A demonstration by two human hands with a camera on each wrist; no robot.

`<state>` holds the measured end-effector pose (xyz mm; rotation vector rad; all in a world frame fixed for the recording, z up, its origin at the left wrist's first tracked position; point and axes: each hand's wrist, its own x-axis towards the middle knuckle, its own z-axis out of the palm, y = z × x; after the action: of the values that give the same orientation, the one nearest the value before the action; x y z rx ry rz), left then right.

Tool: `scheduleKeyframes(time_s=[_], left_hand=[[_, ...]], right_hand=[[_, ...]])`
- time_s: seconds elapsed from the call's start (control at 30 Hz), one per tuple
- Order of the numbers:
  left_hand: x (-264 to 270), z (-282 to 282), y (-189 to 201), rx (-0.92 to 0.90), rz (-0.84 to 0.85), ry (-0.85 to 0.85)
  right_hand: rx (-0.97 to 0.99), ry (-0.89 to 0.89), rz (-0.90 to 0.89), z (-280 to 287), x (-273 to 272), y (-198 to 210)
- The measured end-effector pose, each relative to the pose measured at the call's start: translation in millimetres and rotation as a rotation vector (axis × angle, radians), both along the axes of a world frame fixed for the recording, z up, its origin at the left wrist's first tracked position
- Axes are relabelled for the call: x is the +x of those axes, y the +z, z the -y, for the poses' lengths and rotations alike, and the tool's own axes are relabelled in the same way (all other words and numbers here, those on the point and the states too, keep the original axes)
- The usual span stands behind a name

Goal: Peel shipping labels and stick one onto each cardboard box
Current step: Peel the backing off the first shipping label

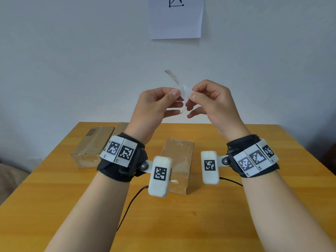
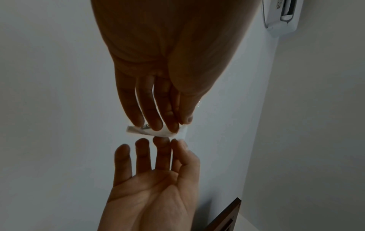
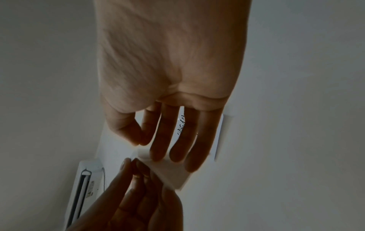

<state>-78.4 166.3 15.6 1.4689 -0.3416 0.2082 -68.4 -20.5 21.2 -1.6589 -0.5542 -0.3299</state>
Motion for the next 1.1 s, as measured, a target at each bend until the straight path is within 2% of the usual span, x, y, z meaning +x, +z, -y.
scheduleKeyframes(time_s=[0.23, 0.43, 0.57, 0.87, 1.1], left_hand=[[1.5, -1.0, -1.7, 0.000, 0.013, 0.005], [3.3, -0.4, -3.1, 0.003, 0.029, 0.005], [1.5, 2.2, -1.7, -0.014, -0.027, 0.023], [3.1, 0.7, -3.0, 0.014, -0.036, 0.022], [3.5, -1.0, -2.8, 0.082, -0.045, 0.050]], right_hand=[[-0.127, -0.045, -0.034, -4.1, 1.0, -1.1], [-0.051, -0.042, -0.054, -4.8, 3.1, -1.6], [-0.003, -0.023, -0.051, -6.8, 3.0, -2.3], [-0.014, -0.001, -0.059, -7.6, 4.9, -6.8], [0.027, 0.069, -0.139, -5.8, 2.6, -4.7]])
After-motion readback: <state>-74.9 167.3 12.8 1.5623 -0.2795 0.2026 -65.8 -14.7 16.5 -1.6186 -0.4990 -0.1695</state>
